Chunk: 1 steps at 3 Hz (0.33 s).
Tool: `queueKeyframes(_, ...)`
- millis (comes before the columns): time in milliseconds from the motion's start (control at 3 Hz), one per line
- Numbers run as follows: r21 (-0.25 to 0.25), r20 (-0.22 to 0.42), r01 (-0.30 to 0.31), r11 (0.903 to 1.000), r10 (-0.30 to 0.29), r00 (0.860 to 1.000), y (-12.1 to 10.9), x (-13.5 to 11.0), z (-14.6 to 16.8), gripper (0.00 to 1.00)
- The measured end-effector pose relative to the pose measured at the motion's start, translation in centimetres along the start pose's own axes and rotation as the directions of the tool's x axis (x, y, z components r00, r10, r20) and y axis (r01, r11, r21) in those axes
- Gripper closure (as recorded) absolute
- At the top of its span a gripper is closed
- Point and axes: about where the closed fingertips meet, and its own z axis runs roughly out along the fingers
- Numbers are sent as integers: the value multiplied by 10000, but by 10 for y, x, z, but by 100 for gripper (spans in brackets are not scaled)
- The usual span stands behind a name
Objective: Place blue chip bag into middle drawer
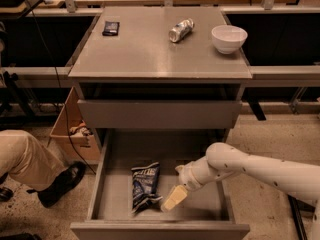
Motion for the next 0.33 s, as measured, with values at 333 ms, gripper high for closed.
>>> queueKeyframes(333,139,-122,202,9997,-200,9997,0,-7,-13,0)
